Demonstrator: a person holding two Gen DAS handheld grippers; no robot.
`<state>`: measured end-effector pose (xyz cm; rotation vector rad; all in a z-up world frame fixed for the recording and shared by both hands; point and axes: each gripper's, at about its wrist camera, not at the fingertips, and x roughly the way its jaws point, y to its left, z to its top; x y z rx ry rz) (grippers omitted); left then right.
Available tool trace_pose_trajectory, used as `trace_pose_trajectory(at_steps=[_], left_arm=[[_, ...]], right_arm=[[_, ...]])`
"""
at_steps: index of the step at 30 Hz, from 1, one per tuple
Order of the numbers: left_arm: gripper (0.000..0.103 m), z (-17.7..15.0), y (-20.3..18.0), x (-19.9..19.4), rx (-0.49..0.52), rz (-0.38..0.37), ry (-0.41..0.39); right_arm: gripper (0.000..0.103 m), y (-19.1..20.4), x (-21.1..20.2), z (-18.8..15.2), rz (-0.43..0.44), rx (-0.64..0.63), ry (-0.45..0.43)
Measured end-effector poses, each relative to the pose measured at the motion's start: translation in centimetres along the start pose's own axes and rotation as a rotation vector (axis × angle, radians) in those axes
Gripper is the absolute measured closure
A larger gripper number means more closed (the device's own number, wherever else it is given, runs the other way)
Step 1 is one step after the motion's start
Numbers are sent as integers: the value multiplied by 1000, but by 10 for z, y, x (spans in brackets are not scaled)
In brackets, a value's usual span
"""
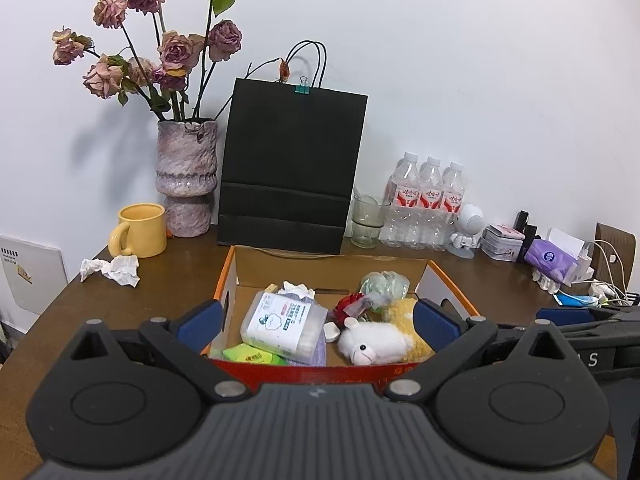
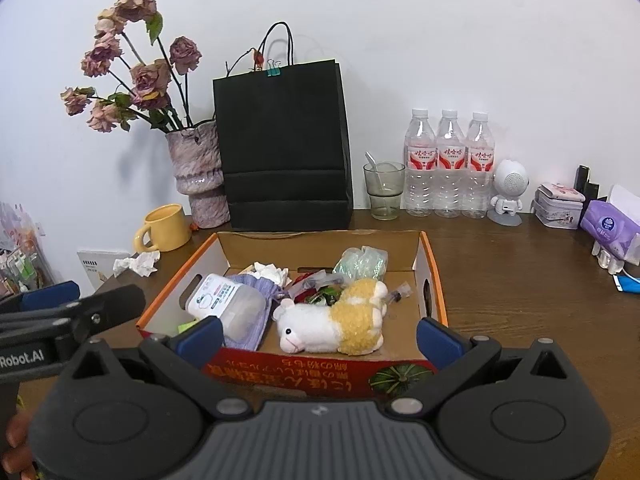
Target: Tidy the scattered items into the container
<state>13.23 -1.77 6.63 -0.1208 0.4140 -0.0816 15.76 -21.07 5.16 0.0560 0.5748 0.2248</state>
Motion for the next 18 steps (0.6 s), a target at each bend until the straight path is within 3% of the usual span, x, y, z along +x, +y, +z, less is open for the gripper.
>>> trace_pose_trajectory(at_steps=[18], left_arm=[[0,-7,-2,-15,-8,-16,2]], right_arm=[[0,7,-13,-9,-18,-15,4]])
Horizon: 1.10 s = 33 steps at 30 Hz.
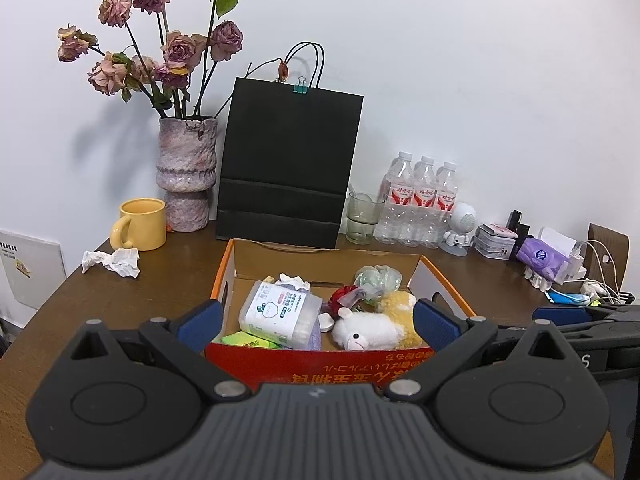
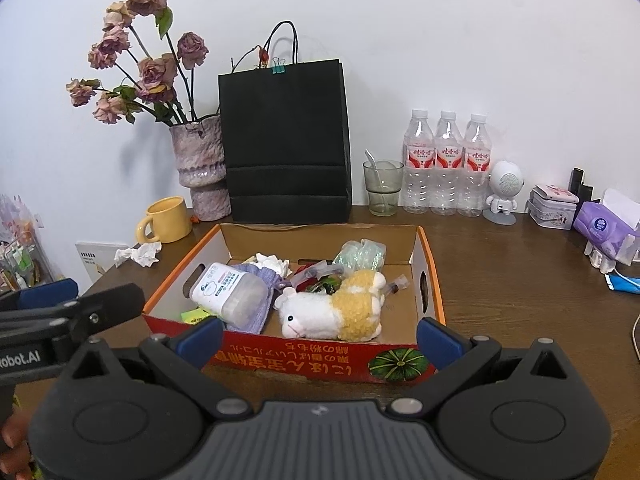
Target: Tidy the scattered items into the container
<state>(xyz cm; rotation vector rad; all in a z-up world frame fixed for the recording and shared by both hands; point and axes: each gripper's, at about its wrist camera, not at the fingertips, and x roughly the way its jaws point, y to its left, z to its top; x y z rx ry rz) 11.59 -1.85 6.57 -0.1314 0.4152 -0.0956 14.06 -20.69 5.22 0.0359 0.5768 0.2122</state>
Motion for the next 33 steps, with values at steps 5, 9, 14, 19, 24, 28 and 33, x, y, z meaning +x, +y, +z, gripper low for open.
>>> trace_pose_trajectory(at_steps=[5,9,14,19,24,28,33], left_arm=[[0,-1,0,0,2,-4,1],[0,-1,-1,0,0,-5,1],[0,-2,-1,0,1,-6,5],[0,-2,-1,-1,1,-7,3],[0,-2,-2,0,1,-8,1],[0,-3,-1,0,0,-9,3],[0,-4,-1,1,0,-14,10]], right_arm=[[0,0,-1,-1,-3,1,0],[0,-1,-2,-2,-6,-4,-1],[0,-1,-2,-3,-11,-5,-2],[0,-1,-3,-3,-16,-5,-1],[0,-2,-2,-3,-17,-3,1],[0,-2,-3,-4,-18,-3,3],[0,-3,-2,-5,-20,-1,9]])
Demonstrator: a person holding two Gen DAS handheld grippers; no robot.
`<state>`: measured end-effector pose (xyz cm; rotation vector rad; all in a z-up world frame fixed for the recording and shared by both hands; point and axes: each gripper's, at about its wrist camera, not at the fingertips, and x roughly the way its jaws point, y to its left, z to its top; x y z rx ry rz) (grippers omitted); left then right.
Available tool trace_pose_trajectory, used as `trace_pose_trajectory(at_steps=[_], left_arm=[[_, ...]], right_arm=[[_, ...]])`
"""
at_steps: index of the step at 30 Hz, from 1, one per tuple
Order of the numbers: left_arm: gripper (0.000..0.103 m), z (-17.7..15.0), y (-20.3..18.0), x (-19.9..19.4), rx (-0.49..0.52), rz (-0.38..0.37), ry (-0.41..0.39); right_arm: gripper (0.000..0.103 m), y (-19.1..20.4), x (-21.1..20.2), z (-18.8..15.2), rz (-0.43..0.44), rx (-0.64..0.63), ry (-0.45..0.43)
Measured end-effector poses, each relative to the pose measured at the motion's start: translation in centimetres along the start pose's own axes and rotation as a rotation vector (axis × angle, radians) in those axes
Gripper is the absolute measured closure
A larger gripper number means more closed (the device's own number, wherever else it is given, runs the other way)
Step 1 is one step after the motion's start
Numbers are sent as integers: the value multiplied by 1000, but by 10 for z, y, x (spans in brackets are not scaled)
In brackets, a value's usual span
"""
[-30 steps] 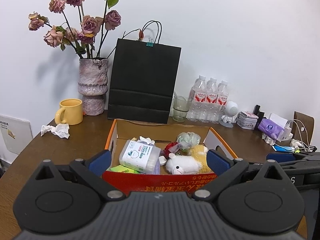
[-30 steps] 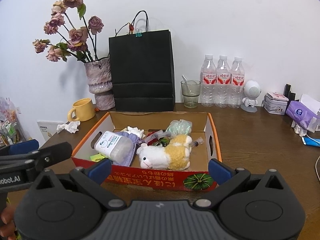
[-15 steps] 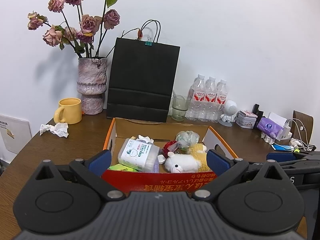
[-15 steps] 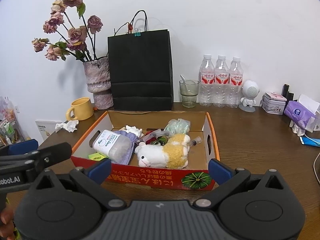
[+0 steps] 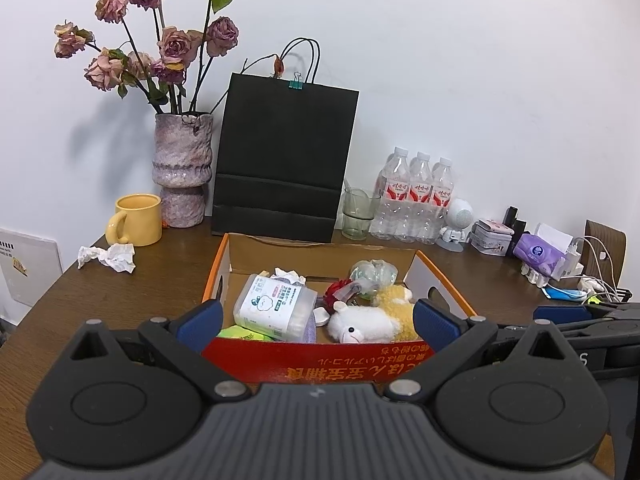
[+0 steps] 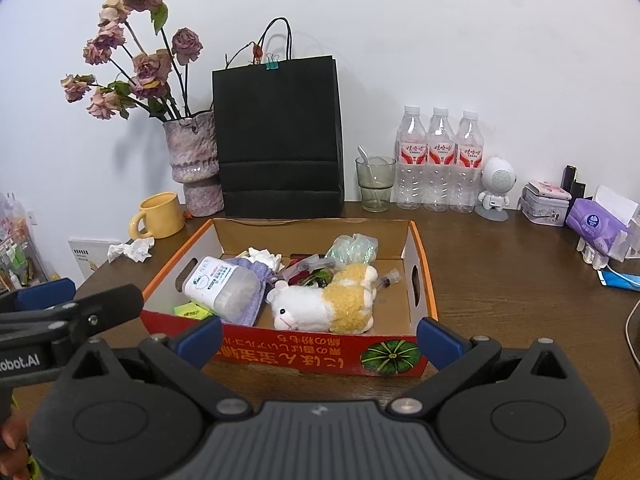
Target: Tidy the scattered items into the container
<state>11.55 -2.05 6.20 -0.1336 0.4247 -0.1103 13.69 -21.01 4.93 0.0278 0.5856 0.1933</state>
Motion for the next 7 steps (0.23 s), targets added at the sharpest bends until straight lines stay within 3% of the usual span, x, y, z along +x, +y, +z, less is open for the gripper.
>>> trace_pose_trajectory(at_steps=[7], left_arm=[[0,-2,-1,0,3,2,-7]], right_arm=[[0,0,0,-1,-3,0,2]])
